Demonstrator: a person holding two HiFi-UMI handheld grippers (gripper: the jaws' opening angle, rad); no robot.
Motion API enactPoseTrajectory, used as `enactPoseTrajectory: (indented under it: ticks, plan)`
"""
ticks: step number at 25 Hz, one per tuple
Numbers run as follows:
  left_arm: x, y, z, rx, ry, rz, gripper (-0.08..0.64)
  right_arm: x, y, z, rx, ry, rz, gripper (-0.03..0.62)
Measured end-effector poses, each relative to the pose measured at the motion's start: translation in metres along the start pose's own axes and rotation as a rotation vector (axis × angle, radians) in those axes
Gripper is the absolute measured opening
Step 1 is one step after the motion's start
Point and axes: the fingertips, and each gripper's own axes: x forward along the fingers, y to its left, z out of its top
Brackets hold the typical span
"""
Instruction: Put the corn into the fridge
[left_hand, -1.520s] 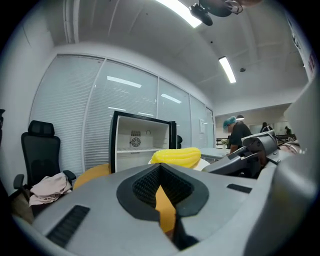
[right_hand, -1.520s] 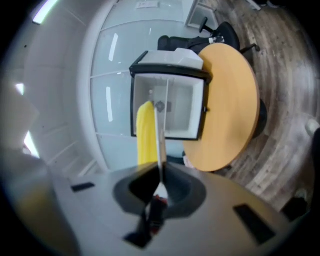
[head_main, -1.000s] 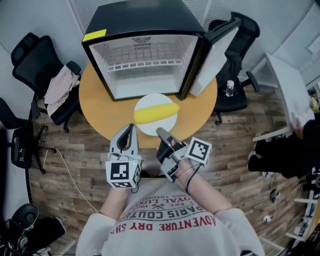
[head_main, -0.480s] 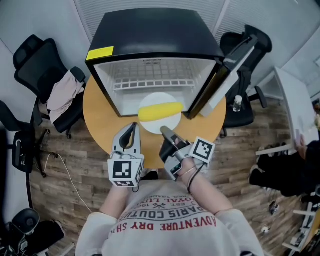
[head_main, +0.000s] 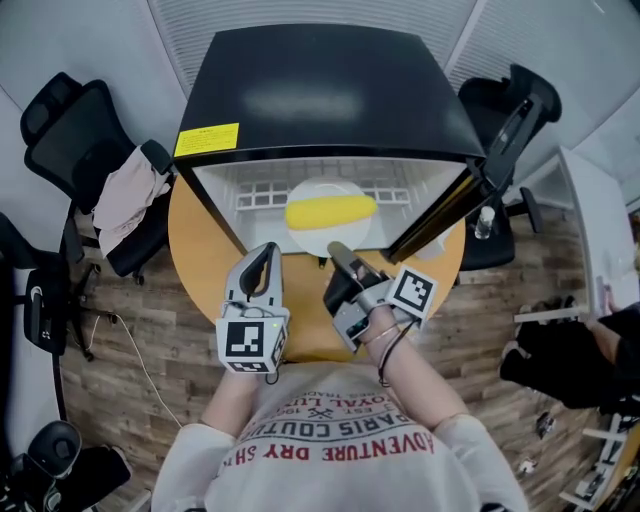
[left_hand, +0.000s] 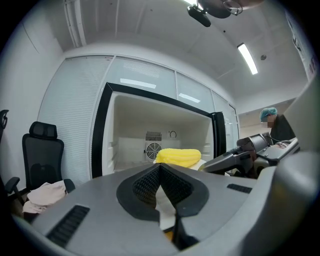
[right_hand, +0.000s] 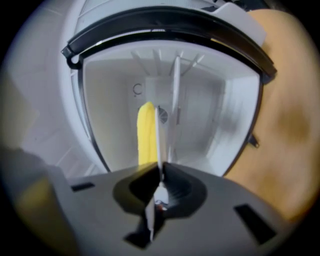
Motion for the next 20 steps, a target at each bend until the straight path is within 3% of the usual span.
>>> enactPoseTrajectory:
  ticks: [20]
  plan:
    - [0.030,0.026,-0.010,-0.016,0.028,0.015,0.025,0.055,-0.012,0.033,0.055,-0.019,-0.038,0.044]
